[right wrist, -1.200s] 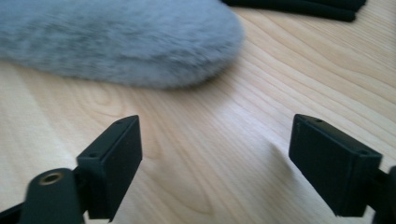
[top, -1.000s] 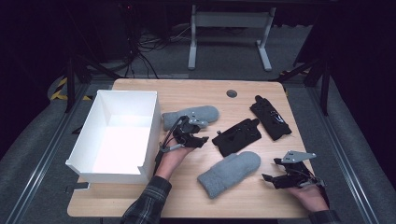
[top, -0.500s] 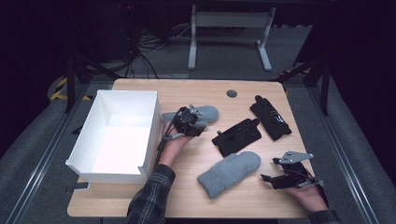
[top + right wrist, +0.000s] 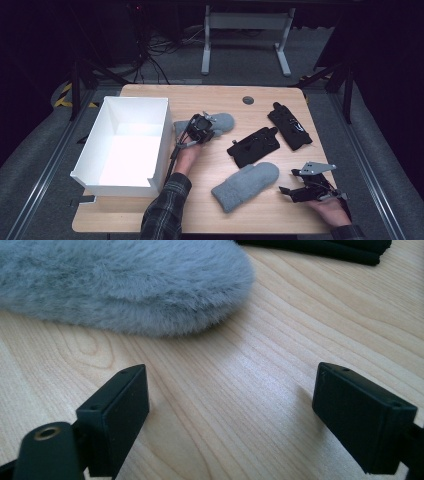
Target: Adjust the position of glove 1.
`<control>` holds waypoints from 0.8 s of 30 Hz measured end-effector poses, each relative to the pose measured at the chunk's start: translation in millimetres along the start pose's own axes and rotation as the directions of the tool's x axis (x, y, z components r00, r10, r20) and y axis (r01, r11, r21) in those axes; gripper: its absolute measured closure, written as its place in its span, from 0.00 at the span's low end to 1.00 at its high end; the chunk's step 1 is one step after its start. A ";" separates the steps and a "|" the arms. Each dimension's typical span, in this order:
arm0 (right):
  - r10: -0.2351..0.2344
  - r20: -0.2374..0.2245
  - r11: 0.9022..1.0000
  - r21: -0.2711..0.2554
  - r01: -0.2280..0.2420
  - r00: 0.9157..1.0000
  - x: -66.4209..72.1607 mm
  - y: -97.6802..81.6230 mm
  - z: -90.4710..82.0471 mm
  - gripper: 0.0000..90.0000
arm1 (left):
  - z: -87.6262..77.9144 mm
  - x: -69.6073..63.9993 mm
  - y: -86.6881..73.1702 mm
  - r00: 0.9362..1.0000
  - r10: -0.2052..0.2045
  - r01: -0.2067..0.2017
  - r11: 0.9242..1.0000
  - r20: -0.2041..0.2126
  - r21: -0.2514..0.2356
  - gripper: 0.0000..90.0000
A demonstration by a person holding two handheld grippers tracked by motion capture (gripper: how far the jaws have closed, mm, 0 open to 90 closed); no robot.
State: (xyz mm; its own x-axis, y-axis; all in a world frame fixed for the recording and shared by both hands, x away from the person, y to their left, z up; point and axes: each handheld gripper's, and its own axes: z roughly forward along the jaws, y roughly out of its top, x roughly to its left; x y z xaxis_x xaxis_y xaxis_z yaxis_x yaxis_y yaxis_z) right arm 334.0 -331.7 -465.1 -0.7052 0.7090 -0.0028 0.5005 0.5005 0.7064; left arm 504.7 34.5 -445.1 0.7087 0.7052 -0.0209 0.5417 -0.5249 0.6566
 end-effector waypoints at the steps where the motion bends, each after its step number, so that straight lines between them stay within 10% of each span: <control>1: 0.001 0.000 1.000 0.000 -0.001 1.000 0.0 0.0 0.0 0.17 | -1.6 -2.7 -0.1 1.000 -0.010 0.010 1.000 0.010 -0.011 0.96; 14: -0.001 -0.009 1.000 -0.001 0.001 1.000 0.6 0.2 0.1 0.17 | 0.6 -40.9 17.0 0.995 -0.014 0.022 0.997 0.099 -0.076 0.84; 24: -0.003 -0.010 1.000 0.002 0.003 1.000 1.2 0.3 -0.1 0.17 | -25.5 -3.9 24.5 0.999 -0.042 0.041 0.995 -0.003 -0.095 0.79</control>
State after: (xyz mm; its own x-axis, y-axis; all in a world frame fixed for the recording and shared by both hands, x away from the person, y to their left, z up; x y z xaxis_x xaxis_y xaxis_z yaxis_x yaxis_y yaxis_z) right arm 333.3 -330.8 -464.8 -0.7118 0.7024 0.0020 0.4992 0.5039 0.7049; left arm 503.7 31.0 -409.8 0.6842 0.7278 -0.0459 0.5248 -0.4477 0.7240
